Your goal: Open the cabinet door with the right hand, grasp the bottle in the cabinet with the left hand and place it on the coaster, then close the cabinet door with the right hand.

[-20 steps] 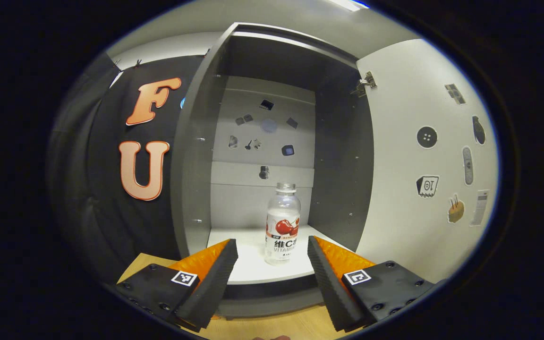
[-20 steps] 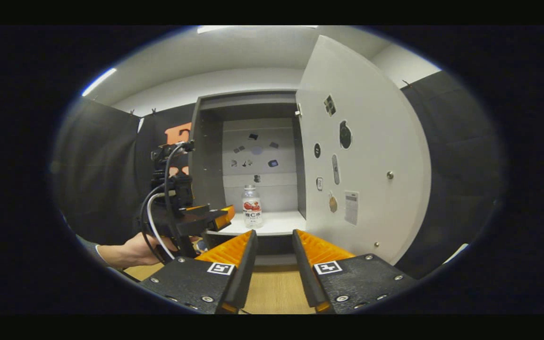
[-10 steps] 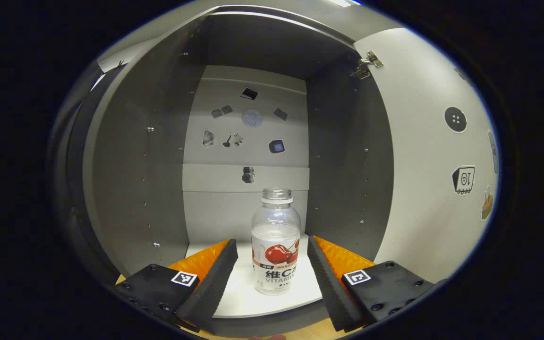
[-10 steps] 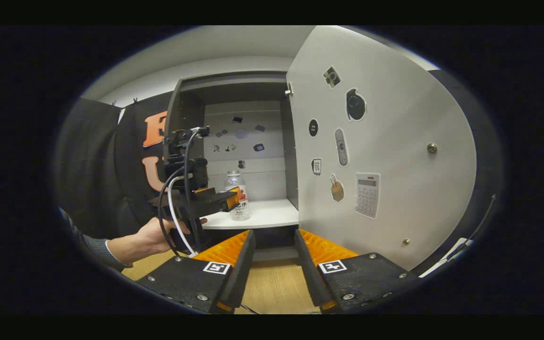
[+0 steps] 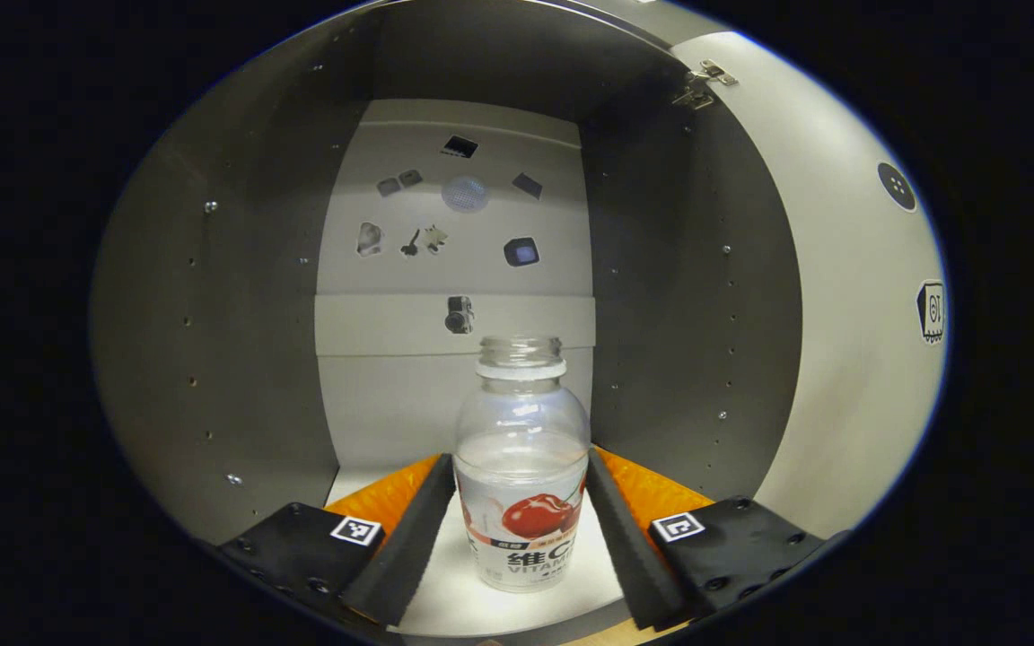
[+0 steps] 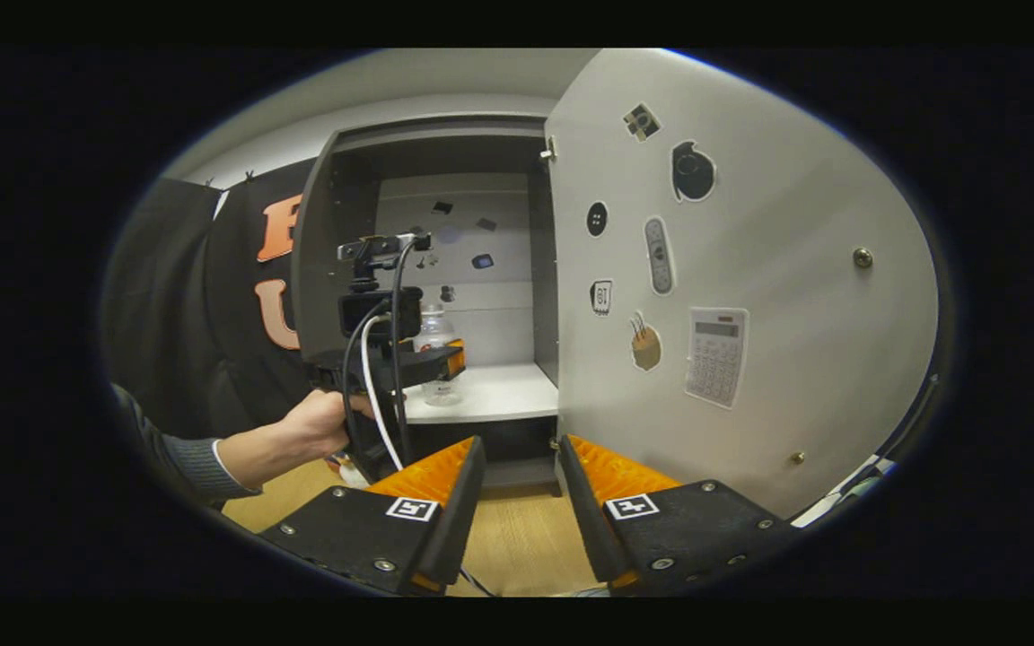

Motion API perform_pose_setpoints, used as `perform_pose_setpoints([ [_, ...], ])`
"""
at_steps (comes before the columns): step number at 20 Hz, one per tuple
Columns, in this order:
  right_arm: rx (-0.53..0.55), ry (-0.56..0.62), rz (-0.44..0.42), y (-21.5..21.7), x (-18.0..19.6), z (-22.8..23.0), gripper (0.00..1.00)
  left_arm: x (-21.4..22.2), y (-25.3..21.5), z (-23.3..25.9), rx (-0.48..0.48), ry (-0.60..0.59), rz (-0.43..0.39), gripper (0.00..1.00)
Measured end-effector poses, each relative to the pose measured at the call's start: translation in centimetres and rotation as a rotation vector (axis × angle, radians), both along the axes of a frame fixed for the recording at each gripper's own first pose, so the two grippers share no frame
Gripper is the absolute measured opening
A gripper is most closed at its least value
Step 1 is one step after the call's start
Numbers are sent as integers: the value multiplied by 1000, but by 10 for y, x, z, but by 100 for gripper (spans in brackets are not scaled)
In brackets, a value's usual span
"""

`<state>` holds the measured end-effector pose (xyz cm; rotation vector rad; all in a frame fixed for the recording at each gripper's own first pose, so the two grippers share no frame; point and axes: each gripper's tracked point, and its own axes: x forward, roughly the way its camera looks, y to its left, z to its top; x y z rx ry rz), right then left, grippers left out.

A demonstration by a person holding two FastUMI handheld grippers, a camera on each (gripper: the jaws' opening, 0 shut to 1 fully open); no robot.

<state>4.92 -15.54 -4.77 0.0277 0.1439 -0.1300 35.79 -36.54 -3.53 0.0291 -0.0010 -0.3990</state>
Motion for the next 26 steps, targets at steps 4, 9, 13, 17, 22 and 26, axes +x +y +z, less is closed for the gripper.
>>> perform_pose_setpoints([
  [4,1,12,5,1,-6,-3,54,-4,2,4,-9,-10,7,85],
  [9,8,12,32,8,-21,-6,54,-42,29,20,12,-73,47,83],
  [13,21,19,64,17,-44,-10,53,-87,56,21,34,-111,84,84],
  [17,33,32,97,24,-70,-14,54,-140,87,4,36,-110,123,84],
  [22,49,81,134,36,-103,-36,54,-196,126,-43,15,-43,176,84],
  [26,36,133,178,52,-129,-54,54,-230,151,-90,30,9,208,85],
])
